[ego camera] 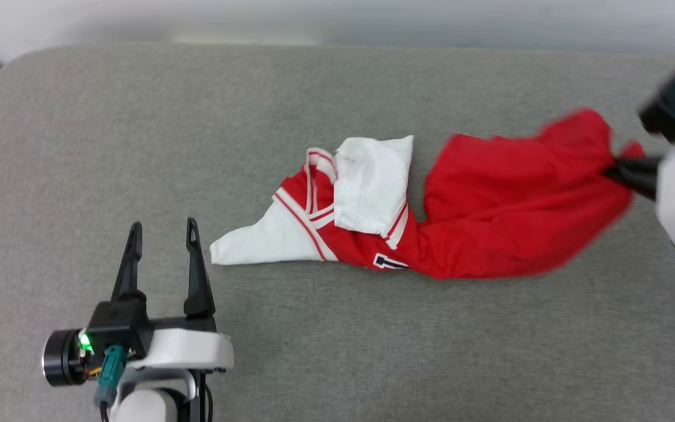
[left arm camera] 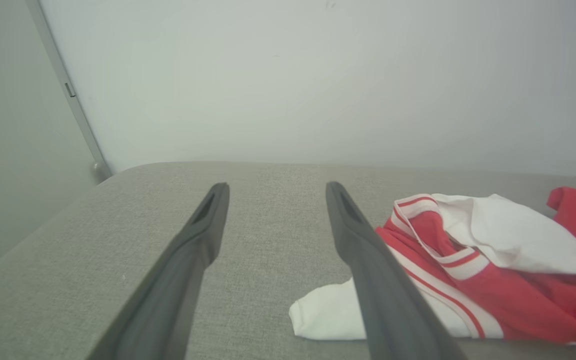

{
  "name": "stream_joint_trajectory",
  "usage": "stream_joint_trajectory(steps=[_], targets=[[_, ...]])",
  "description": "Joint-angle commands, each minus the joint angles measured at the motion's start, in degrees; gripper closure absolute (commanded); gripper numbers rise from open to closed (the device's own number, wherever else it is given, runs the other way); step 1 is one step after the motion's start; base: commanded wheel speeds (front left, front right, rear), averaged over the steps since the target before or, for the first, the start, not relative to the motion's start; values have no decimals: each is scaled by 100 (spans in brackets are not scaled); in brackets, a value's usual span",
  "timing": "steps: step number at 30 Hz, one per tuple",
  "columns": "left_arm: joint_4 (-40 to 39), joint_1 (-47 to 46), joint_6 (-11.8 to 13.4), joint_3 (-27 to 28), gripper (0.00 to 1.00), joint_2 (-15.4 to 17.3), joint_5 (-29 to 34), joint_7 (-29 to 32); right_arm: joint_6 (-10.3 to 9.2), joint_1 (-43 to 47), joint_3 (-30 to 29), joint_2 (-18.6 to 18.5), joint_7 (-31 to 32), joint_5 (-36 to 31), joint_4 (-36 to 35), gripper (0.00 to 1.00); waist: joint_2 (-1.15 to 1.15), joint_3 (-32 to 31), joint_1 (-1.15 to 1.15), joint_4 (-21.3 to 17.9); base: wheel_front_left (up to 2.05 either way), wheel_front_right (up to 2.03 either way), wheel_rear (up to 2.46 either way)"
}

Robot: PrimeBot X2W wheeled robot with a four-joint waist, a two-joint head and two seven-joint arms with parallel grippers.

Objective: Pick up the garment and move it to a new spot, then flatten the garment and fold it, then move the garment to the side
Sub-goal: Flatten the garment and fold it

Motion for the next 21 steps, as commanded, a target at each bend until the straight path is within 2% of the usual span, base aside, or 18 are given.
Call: stream_joint_trajectory(steps=[1, 5, 8, 11, 14, 20, 21], targets=[[-4, 140, -3, 29, 0, -2, 4, -13, -4, 275, -9, -289, -66, 43, -163, 100, 0, -277, 0, -279, 0, 0, 0], [-24, 349, -1, 67, 0, -1, -3, -13, -4, 1117, -165, -1091, -322, 369, -591, 100, 0, -433, 0, -485, 0, 0, 0], [-15, 430, -35, 81, 0, -3, 9, -13, -4, 1910, -228, -1494, -662, 706, -754, 100, 0, -495, 0, -626, 0, 0, 0], [-9, 437, -55, 92, 0, -2, 30, -13, -4, 2711, -221, -1738, -1034, 982, -703, 100, 0, -513, 0, -716, 0, 0, 0], [10, 388, -104, 93, 0, -2, 55, -13, -4, 3561, -156, -1688, -1354, 1257, -375, 100, 0, -492, 0, -756, 0, 0, 0], [12, 326, -136, 44, 0, -2, 82, -13, -4, 4657, -229, -940, -1948, 1580, 627, 100, 0, -437, 0, -726, 0, 0, 0], [20, 335, -144, 58, 0, -2, 93, -13, -4, 4705, -305, -842, -2039, 1547, 754, 66, 0, -445, 0, -723, 0, 0, 0]])
